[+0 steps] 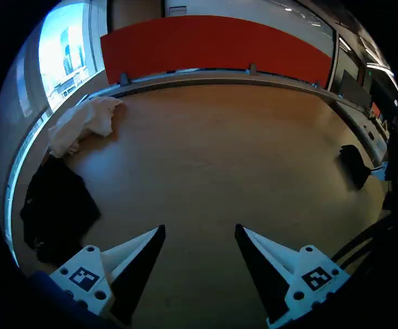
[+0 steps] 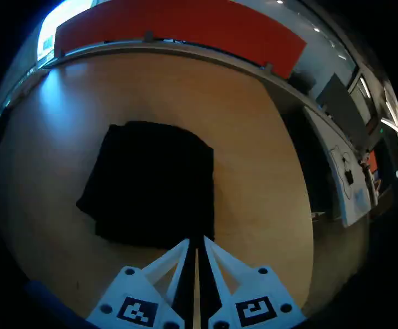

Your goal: Fold towel

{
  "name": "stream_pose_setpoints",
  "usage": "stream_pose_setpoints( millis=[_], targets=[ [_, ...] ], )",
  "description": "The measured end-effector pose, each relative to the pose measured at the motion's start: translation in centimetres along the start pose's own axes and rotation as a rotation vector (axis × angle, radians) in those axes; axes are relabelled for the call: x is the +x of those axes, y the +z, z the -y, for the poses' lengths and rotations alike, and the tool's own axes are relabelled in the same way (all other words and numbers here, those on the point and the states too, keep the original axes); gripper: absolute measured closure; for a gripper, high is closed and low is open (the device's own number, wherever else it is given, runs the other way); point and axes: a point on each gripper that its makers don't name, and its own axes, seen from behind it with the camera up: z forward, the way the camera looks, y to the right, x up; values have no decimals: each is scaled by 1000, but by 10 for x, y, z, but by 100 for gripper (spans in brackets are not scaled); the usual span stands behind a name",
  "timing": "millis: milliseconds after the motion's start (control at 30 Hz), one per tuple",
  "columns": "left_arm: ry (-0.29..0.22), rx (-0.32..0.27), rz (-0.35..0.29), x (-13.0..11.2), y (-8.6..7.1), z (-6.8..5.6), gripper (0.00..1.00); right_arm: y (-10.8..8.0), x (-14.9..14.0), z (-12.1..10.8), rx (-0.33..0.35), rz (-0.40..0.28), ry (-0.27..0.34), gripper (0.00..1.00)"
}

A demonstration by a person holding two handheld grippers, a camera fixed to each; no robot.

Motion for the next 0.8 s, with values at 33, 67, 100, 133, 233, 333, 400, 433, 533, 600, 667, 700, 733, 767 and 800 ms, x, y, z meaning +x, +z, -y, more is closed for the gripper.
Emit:
stream_pose_setpoints(
  millis=[33, 67, 100, 133, 233, 333, 400, 433, 533, 600, 667, 700, 733, 767, 800],
  targets=[
    [0, 1, 0, 0, 0, 0, 6, 2, -2, 0, 0, 6, 4, 97],
    [0, 1, 0, 0, 0, 0, 6, 3, -4, 0, -1, 13, 9, 97],
    [0, 2, 0, 0, 0, 0, 6, 5, -6, 0, -1, 20, 14, 97],
    [0, 2, 0, 0, 0, 0, 6, 7, -7, 1, 0, 26, 17, 97],
    [0, 4, 2, -1, 0, 0, 6, 12, -11, 3, 4, 42, 26, 97],
    [1, 5, 3, -2, 0, 0, 6, 15, -13, 5, 4, 51, 29, 97],
    [2, 6, 3, -2, 0, 1, 6, 16, -14, 6, 3, 55, 30, 97],
    [1, 7, 3, -2, -1, 1, 6, 17, -14, 6, 2, 56, 30, 96],
    [0, 8, 3, -2, -1, 1, 6, 17, -14, 5, -1, 59, 32, 95],
    [-2, 9, 2, -2, -1, 2, 6, 16, -14, 5, -2, 58, 34, 94],
    [-4, 9, 1, -2, -1, 2, 6, 15, -14, 5, -3, 56, 38, 92],
    [-5, 9, 1, -2, -2, 3, 6, 14, -15, 5, -3, 55, 39, 91],
    [-5, 10, 0, -2, -2, 3, 6, 13, -15, 5, -4, 52, 41, 89],
    [-5, 10, 0, -2, -2, 4, 6, 12, -15, 5, -5, 50, 43, 87],
    [-5, 11, -1, -2, -2, 4, 6, 11, -15, 5, -5, 48, 46, 85]
  ],
)
